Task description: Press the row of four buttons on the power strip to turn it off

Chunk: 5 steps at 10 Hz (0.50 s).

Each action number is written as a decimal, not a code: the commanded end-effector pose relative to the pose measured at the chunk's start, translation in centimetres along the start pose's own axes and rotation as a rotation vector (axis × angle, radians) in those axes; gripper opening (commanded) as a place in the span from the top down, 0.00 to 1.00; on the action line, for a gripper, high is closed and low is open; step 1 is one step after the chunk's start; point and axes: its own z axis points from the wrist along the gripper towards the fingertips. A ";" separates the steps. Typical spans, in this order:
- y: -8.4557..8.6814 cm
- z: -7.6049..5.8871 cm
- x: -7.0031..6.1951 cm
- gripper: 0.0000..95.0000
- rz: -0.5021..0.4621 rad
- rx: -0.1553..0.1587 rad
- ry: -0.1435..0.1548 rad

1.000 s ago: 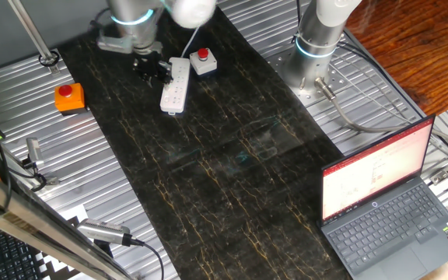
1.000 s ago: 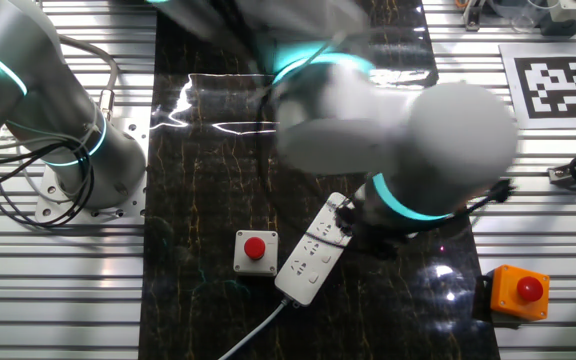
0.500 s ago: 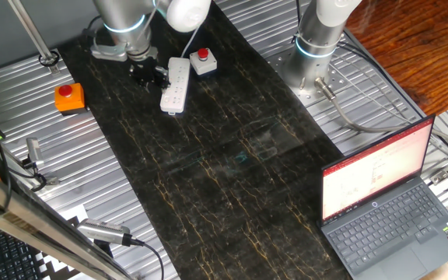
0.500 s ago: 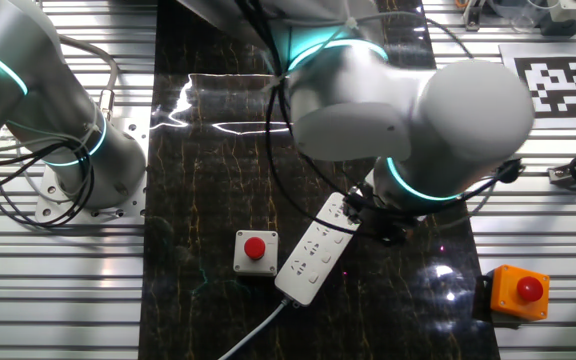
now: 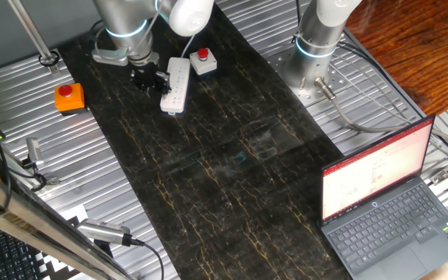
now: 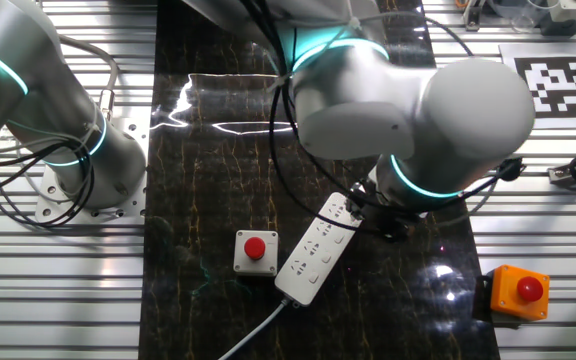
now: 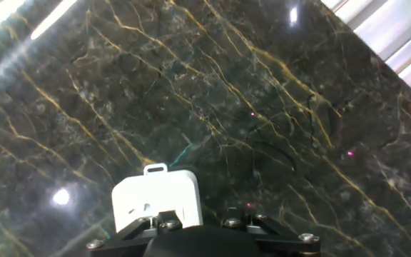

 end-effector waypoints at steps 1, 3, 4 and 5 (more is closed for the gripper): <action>0.1 0.1 0.0 0.60 0.002 -0.001 0.002; 0.1 0.1 0.0 0.60 0.002 0.001 0.003; 0.1 0.2 0.0 0.60 0.001 0.003 0.004; 0.0 0.5 0.0 0.60 -0.005 0.004 0.004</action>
